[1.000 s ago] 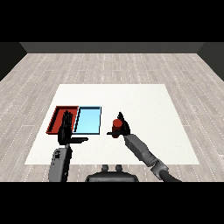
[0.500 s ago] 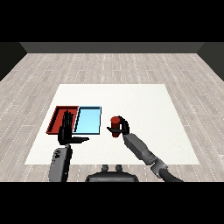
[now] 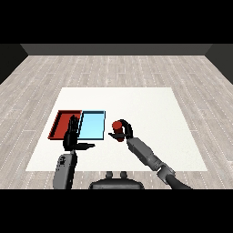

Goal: Pick the red can and put it in the red box

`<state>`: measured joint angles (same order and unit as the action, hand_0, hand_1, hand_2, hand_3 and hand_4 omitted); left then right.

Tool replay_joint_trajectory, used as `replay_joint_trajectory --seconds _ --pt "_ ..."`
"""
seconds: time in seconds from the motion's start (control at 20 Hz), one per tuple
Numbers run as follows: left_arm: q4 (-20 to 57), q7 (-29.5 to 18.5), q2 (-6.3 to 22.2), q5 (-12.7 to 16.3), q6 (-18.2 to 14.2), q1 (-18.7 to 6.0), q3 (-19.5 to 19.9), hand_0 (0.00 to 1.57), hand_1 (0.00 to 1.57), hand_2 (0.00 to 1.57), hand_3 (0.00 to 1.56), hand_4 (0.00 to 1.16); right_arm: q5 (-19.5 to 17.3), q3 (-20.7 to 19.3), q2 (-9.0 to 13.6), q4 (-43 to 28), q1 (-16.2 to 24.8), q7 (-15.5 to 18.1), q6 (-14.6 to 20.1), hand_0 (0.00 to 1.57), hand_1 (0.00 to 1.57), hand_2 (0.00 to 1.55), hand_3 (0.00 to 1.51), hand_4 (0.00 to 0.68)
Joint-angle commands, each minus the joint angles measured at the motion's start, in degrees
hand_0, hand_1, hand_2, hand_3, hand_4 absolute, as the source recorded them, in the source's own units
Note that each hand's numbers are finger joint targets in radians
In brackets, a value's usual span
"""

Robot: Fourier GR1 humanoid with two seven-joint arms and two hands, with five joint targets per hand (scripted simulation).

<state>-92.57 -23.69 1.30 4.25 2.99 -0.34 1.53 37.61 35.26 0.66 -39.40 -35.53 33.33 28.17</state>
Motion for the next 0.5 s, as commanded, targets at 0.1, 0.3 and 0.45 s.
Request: replay_joint_trajectory --seconds 0.1,0.3,0.45 --pt "-0.64 1.82 -1.23 -2.41 -1.69 -0.83 -3.31 0.0 0.0 0.0 0.0 0.0 -6.14 -0.18 1.07 -9.74 -0.7 -4.99 4.13 1.42 1.42 1.43 1.37 0.619" --pt "2.34 1.51 -1.1 -3.67 -1.43 -3.98 -3.4 0.0 0.0 0.0 0.0 0.0 -10.07 -0.3 4.02 -18.61 4.87 -5.53 5.46 1.43 1.43 1.43 1.38 0.622" --pt "-2.22 6.53 -1.25 -2.53 -2.05 -2.62 -4.75 0.0 0.0 0.0 0.0 0.0 -11.89 0.08 6.97 -28.54 6.34 -9.58 7.54 1.46 1.46 1.44 1.39 0.659"
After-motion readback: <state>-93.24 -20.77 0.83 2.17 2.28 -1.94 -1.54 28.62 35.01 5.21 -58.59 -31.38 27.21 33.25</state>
